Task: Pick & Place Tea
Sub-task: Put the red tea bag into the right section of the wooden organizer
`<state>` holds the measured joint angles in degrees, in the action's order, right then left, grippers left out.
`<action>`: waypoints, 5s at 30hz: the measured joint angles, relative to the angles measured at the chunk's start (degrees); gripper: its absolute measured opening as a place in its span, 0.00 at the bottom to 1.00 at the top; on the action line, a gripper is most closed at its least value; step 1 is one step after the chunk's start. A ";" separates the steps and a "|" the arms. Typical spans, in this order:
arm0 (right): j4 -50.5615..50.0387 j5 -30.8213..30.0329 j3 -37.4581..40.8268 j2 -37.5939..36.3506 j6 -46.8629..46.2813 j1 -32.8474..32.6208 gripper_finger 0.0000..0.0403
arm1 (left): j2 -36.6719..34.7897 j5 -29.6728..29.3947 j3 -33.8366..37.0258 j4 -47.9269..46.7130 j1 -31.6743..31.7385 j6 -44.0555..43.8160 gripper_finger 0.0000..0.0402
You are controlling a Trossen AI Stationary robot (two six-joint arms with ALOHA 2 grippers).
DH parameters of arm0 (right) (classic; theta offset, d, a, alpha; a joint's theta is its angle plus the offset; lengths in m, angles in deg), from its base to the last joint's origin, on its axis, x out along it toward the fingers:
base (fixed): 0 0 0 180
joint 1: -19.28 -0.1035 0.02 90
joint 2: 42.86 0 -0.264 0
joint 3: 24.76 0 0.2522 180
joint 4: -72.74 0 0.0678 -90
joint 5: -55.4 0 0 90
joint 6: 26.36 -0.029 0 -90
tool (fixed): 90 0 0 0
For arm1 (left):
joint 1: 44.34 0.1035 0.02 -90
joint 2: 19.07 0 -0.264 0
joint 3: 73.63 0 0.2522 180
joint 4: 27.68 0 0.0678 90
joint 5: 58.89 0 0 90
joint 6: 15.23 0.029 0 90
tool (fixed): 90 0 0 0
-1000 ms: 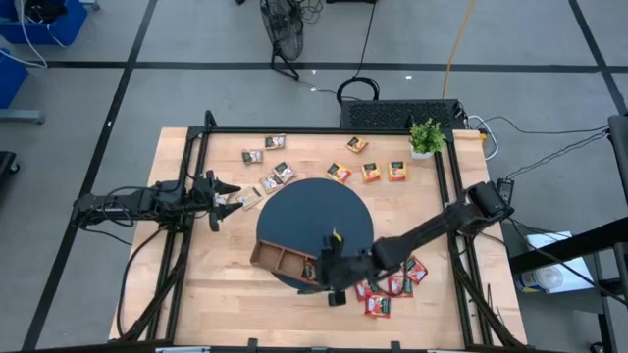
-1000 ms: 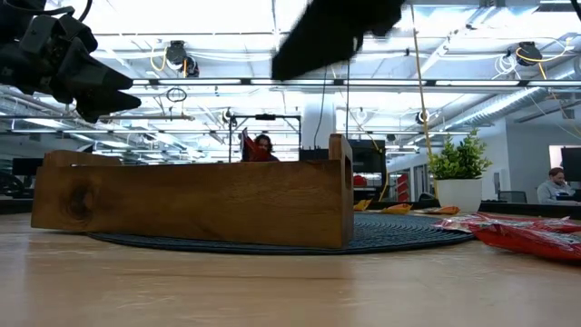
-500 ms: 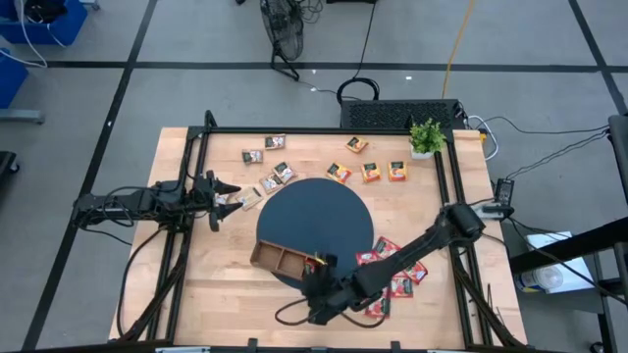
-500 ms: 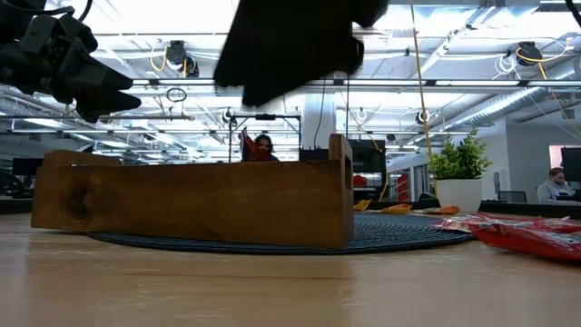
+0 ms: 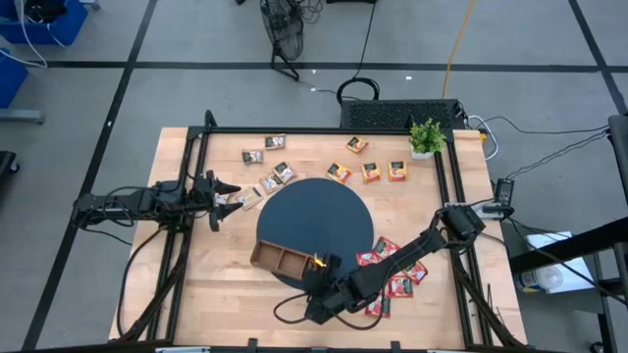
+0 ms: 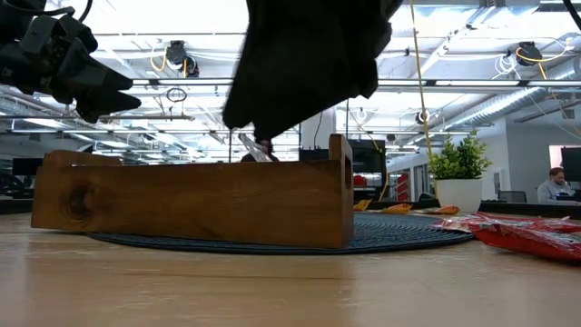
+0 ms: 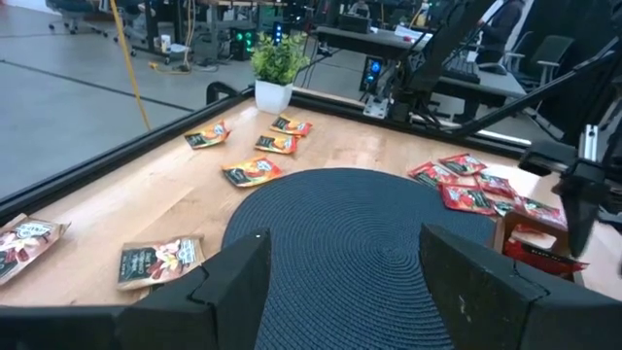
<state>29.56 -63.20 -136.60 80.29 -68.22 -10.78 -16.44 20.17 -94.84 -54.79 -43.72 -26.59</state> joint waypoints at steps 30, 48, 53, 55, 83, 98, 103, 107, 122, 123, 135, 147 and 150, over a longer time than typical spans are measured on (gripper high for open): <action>-1.16 -12.34 0.15 1.51 3.48 0.52 0.36 | 0.01 0.09 -0.01 0.00 -0.01 0.02 0.64; -9.87 -8.38 0.11 -6.61 22.09 5.60 0.36 | -0.01 -0.01 -0.01 -0.04 -0.01 0.00 0.64; -8.49 7.23 2.75 -6.43 24.11 10.27 0.36 | -0.01 -0.02 -0.01 -0.07 -0.01 0.00 0.64; -5.53 11.44 4.94 -6.45 26.55 11.63 0.36 | 0.00 -0.02 0.00 -0.06 -0.01 0.00 0.64; 4.38 27.21 8.86 -9.14 42.11 16.60 0.36 | -0.01 0.02 -0.01 0.05 0.00 0.00 0.64; 11.69 35.49 14.86 -9.11 39.56 18.82 0.36 | -0.01 0.39 -0.02 -0.08 -0.02 0.00 0.64; 12.07 36.37 15.28 -9.11 38.44 18.74 0.36 | -0.01 0.39 -0.02 -0.06 -0.01 0.00 0.64; 12.10 37.91 15.28 -9.11 38.03 18.73 0.36 | -0.01 0.39 0.00 -0.06 -0.02 0.00 0.64; 12.29 37.85 15.32 -9.11 42.84 18.60 0.03 | -0.01 0.39 -0.02 -0.06 0.00 0.00 0.64; 12.29 37.84 15.32 -9.11 43.52 18.60 0.02 | -0.01 0.39 -0.02 -0.06 0.00 0.00 0.64; 13.86 35.98 15.37 -11.99 44.00 17.02 0.00 | -0.01 0.39 0.00 -0.03 -0.02 0.00 0.64; 17.49 -9.10 15.34 -15.36 24.48 0.27 0.00 | 0.01 0.39 -0.01 -0.08 -0.01 0.00 0.64; 22.98 -28.20 15.32 -12.63 20.51 -6.01 0.00 | 0.00 0.39 -0.02 -0.04 -0.02 0.00 0.64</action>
<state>52.54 -91.41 -121.28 67.66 -47.71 -16.80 -16.44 20.56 -94.85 -54.83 -43.74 -26.59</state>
